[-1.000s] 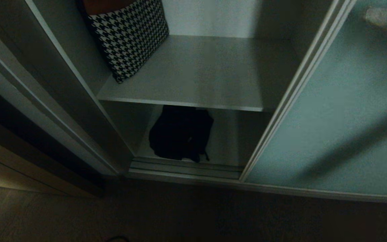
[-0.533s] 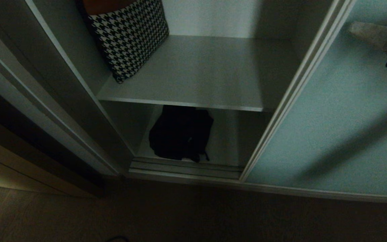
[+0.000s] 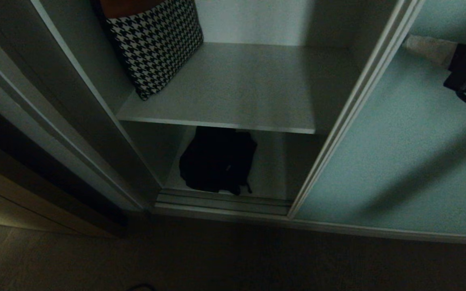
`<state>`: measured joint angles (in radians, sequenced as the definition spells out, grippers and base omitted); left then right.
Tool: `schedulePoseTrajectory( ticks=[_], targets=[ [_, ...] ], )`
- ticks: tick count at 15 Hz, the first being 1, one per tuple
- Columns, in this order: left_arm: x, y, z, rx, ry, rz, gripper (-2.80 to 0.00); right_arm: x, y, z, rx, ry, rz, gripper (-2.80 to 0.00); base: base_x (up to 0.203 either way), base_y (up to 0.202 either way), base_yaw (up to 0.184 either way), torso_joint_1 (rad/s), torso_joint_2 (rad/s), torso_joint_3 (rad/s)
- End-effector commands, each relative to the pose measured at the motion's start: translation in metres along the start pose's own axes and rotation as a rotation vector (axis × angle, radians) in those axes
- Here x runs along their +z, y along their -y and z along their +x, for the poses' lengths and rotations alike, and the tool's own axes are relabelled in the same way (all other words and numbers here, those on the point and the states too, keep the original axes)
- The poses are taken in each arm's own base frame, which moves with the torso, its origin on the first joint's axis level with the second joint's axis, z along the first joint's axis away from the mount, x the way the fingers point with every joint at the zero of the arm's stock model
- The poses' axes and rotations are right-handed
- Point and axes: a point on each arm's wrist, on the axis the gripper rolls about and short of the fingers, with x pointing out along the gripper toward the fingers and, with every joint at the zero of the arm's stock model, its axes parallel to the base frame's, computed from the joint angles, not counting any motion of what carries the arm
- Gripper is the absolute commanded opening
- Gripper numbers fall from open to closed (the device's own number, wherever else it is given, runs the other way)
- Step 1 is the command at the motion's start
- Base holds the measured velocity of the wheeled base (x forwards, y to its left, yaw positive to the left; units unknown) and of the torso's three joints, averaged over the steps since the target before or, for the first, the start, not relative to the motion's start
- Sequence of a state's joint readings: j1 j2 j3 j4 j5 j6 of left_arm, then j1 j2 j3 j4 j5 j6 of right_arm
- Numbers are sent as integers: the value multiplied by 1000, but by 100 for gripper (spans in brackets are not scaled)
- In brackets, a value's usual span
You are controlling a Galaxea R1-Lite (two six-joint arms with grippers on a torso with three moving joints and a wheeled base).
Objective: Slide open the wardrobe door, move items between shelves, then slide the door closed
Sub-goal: Close the door
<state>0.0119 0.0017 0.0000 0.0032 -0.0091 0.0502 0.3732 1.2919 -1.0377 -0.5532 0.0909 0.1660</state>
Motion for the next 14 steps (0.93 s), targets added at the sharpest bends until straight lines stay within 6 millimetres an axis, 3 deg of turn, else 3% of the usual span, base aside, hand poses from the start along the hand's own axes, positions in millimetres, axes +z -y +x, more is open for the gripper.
schedulePoseTrajectory(
  ticks=[1, 5, 11, 14],
  targets=[
    [0, 0, 0, 0, -1, 0, -280, -6, 0, 4, 1, -19, 4, -280, 0, 0, 0, 0, 0, 0],
    [0, 0, 0, 0, -1, 0, -280, -13, -5, 13, 32, -40, 6, -280, 0, 0, 0, 0, 0, 0],
    [0, 0, 0, 0, -1, 0, -280, -37, -25, 44, 110, -94, 29, -280, 0, 0, 0, 0, 0, 0],
    [0, 0, 0, 0, -1, 0, -280, -41, -48, 61, 182, -88, 49, -280, 0, 0, 0, 0, 0, 0]
  ],
)
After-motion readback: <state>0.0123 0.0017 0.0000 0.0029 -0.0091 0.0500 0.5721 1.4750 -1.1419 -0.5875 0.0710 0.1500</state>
